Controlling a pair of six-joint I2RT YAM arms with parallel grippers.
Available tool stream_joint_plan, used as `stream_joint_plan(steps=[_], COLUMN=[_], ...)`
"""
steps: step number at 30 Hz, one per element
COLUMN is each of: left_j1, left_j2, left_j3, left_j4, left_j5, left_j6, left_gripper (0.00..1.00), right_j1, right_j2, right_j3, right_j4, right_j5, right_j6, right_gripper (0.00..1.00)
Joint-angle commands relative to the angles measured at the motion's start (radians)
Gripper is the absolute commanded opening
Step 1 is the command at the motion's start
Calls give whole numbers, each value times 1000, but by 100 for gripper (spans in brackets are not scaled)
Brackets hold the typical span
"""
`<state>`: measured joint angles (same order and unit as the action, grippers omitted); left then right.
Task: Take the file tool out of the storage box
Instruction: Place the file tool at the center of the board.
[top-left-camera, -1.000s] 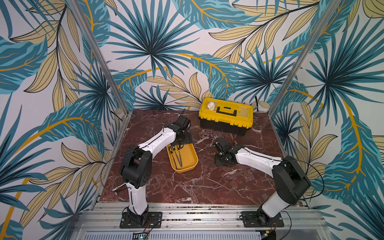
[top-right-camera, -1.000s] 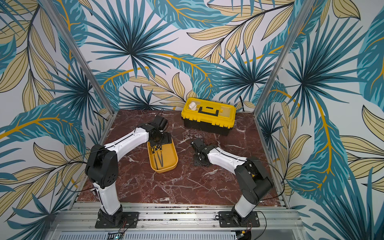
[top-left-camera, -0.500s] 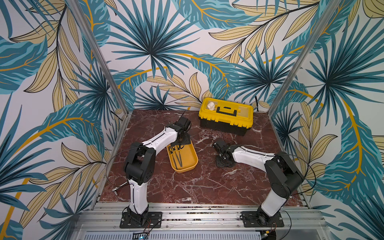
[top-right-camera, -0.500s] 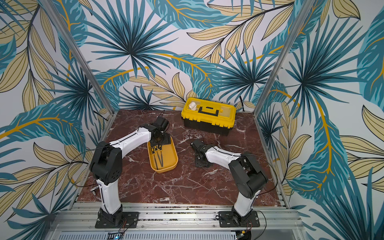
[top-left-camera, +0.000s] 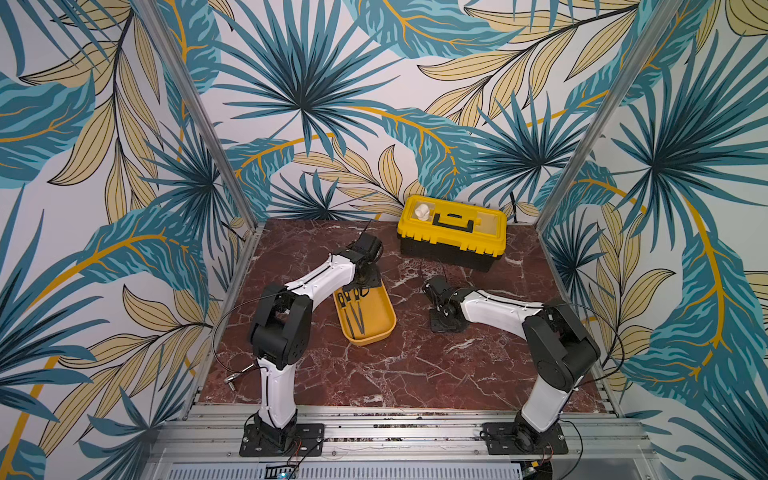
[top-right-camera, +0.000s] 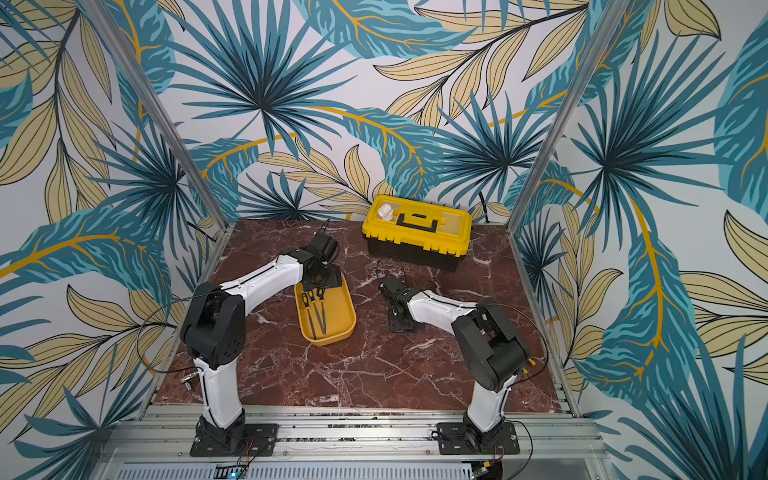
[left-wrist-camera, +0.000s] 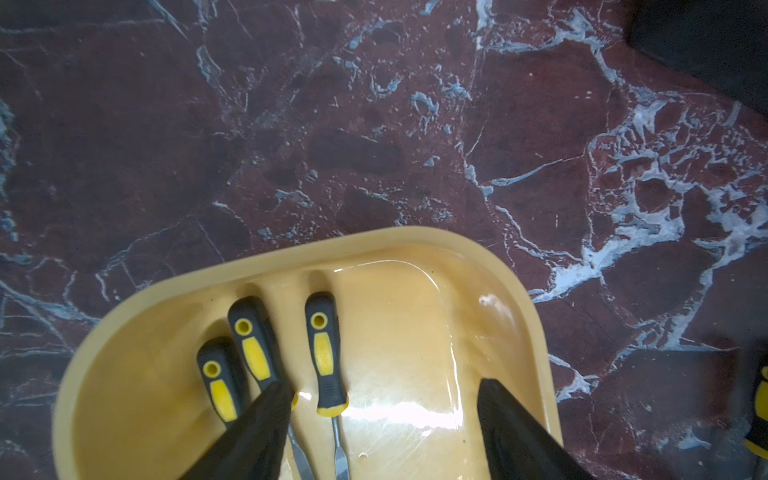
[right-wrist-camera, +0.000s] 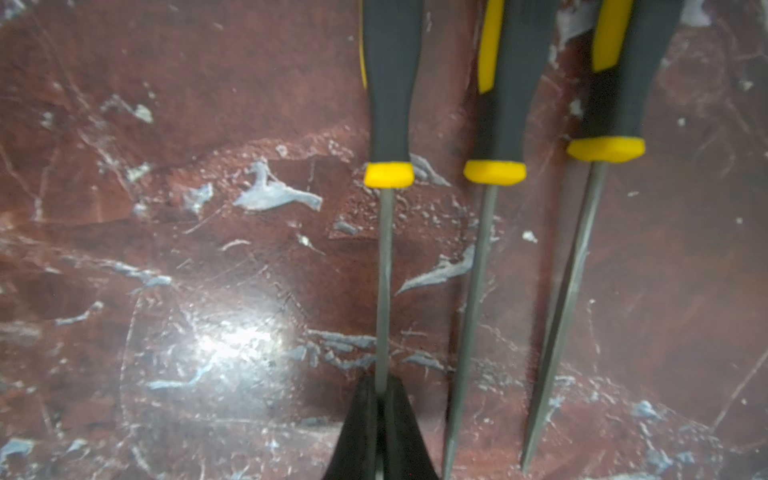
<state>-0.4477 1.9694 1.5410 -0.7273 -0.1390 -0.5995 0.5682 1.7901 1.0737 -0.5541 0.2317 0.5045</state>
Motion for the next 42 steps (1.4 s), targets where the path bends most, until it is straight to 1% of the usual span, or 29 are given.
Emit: stream_joint_plan(steps=[1, 4, 12, 14, 23, 26, 33, 34, 38, 39, 41, 42], left_j1=[7, 7, 6, 7, 14, 15, 19, 20, 21, 20, 20, 19], left_j2=[28, 40, 75, 84, 113, 121, 136, 138, 138, 135, 120, 110], left_j3=[19, 24, 33, 33, 39, 41, 44, 44, 44, 41, 31, 24], left_j4=[12, 10, -2, -5, 3, 5, 10, 12, 17, 18, 29, 35], left_j5=[-22, -28, -41, -42, -46, -52, -57, -57, -50, -45, -34, -29], left_j6=[-2, -2, -10, -16, -23, -21, -17, -17, -16, -14, -13, -14], left_gripper=[73, 72, 63, 62, 58, 57, 53, 51, 37, 35, 25, 24], right_j1=[-4, -4, -5, -5, -4, -4, -4, -4, -4, -4, -5, -4], right_j2=[24, 28, 29, 27, 14, -21, -184, -205, -297, -311, -346, -359], right_j3=[8, 3, -9, -14, -30, -30, -21, -20, -14, -14, -15, -18], right_j4=[-9, -6, 3, 9, 20, 19, 6, 3, -7, -11, -14, -11], right_j5=[18, 13, 7, 3, -9, -23, -110, -127, -196, -212, -259, -280], right_j6=[17, 17, 22, 21, 18, 7, -34, -39, -48, -48, -44, -40], right_gripper=[0, 0, 9, 13, 25, 30, 49, 51, 63, 65, 70, 71])
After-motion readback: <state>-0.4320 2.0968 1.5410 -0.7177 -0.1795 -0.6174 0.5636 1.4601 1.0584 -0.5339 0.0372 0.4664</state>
